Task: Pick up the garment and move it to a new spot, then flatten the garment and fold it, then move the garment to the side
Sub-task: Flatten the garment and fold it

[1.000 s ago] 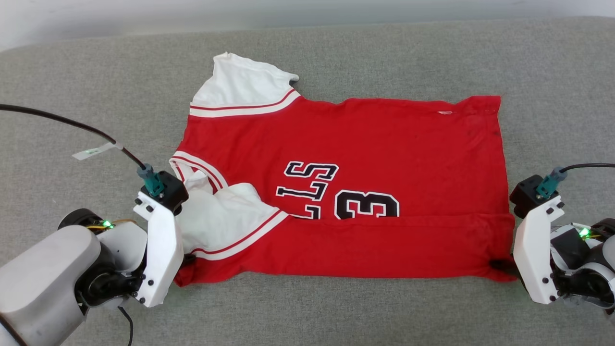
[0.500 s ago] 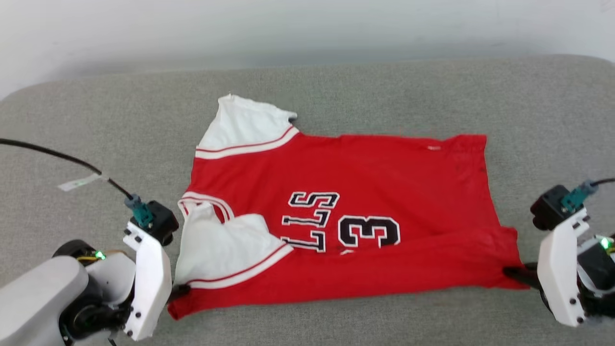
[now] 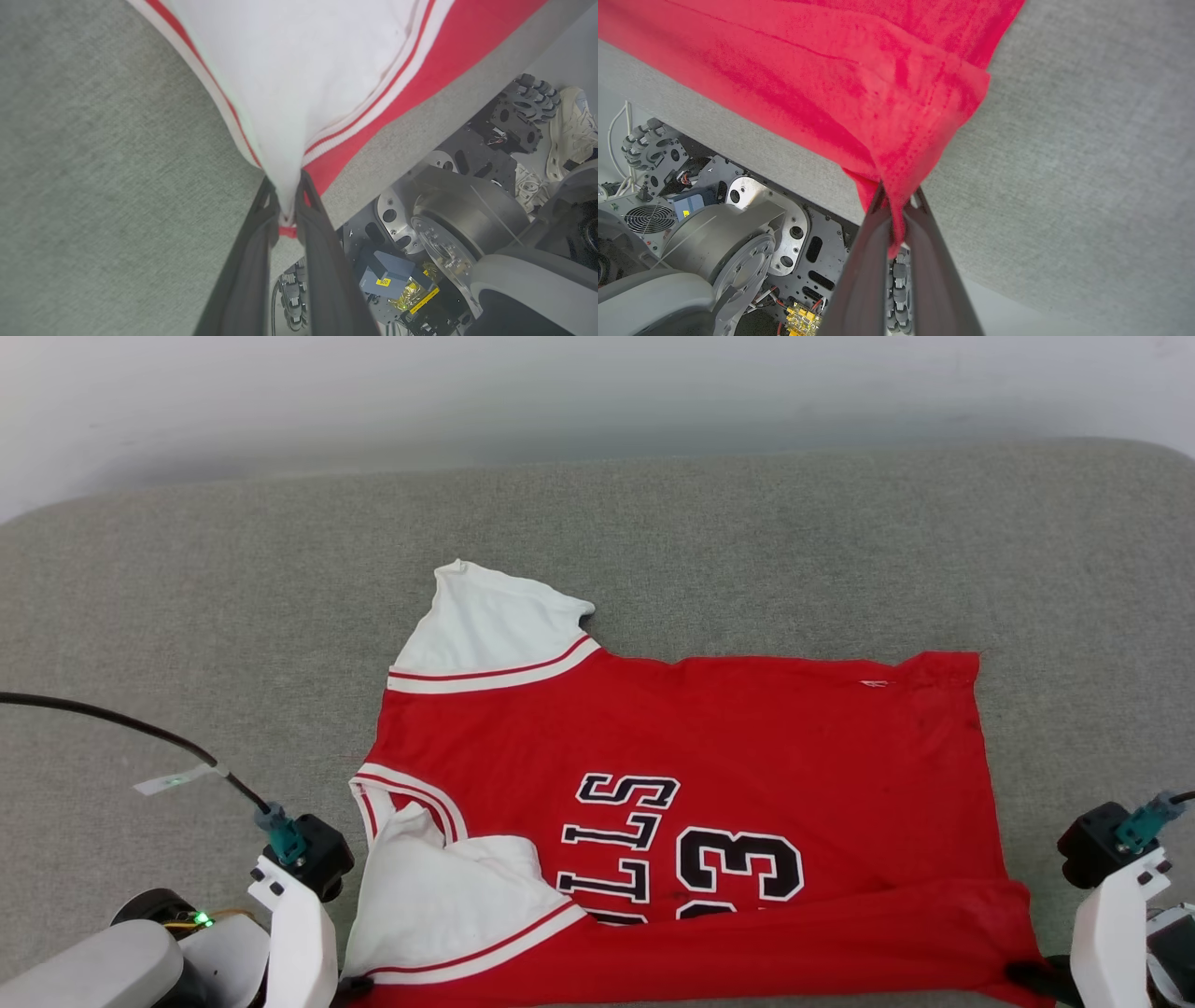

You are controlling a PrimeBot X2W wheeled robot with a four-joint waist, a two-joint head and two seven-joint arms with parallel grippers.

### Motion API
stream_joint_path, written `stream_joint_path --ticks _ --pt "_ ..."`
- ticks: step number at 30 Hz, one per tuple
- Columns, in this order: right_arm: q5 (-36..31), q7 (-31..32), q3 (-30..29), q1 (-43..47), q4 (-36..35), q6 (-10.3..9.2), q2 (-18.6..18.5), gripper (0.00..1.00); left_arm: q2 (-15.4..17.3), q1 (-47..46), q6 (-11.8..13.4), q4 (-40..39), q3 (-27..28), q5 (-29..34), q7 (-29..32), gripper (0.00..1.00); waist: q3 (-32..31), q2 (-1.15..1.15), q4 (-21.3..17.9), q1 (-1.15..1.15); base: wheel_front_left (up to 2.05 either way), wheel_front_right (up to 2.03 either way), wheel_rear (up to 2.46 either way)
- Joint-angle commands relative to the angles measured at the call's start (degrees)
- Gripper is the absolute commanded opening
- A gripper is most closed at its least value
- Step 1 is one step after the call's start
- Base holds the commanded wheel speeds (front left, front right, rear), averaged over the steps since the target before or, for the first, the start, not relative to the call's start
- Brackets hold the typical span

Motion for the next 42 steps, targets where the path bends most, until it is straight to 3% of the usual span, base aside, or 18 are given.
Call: stream_joint_path --ticks 1,7,8,9,10,15,22,28,34,37,42 --pt "-0.94 0.31 -0.28 0.48 0.81 -0.04 0.76 0.00 -0.10 0.76 0.36 0.88 -0.33 0.42 -0.14 0.00 0.49 0.00 -0.07 0.00 0.00 0.00 0.00" --pt "-4.05 0.19 0.59 -0.84 5.77 -0.04 5.15 0.00 -1.96 0.71 -0.40 5.05 -1.02 0.38 -0.15 0.00 1.19 0.00 -0.16 0.00 0.00 0.00 0.00" --pt "-4.13 -0.33 0.26 -0.95 6.30 -0.04 5.84 0.02 -2.43 0.60 -0.51 5.30 -0.91 0.21 -0.52 0.17 1.12 0.00 -0.09 0.00 0.00 0.00 0.00" --pt "-4.51 -0.97 -0.16 -1.06 6.85 -0.04 6.28 0.38 -2.77 0.32 -0.50 5.45 -0.62 0.46 -1.22 1.00 1.02 0.00 -0.03 0.00 0.00 0.00 0.00" --pt "-5.08 -1.43 -0.52 -1.22 7.38 -0.04 6.44 1.00 -2.87 0.15 -0.64 5.58 -0.46 0.55 -1.61 1.00 0.83 0.00 0.04 0.00 0.00 0.00 0.00" --pt "-7.39 -6.70 -2.56 -2.05 5.55 -0.03 6.82 1.00 -1.40 -1.19 -0.88 4.77 0.88 1.14 -3.48 1.00 -0.63 0.00 0.17 0.00 0.00 0.00 0.00" --pt "-14.42 -23.33 -9.49 -2.72 2.76 -0.03 10.52 1.00 0.82 -5.46 0.24 3.52 4.35 3.84 -6.46 1.00 -1.63 0.00 0.09 0.00 0.00 0.00 0.00" --pt "-25.73 -38.78 -18.01 -2.37 1.52 -0.04 17.07 1.00 -1.01 -11.57 0.15 5.72 7.20 6.04 -8.25 1.00 -0.44 0.00 -0.45 0.00 0.00 0.00 0.00" --pt "-35.31 -50.59 -24.53 -0.73 -2.03 -0.04 24.74 1.00 -4.50 -20.19 -0.86 10.27 9.02 6.67 -5.76 1.00 2.99 0.00 -1.72 0.00 0.00 0.00 0.00" --pt "-38.40 -55.39 -26.20 -0.09 -4.37 -0.04 27.70 1.00 -6.03 -25.19 -1.10 13.10 10.18 6.57 -3.93 1.00 5.49 0.00 -2.67 0.00 0.00 0.00 0.00" --pt "-41.23 -58.34 -27.65 0.40 -7.71 -0.04 30.96 1.00 -7.63 -31.06 -1.55 16.49 10.65 6.03 -0.05 1.00 9.20 0.00 -4.04 0.00 0.00 0.00 0.00"
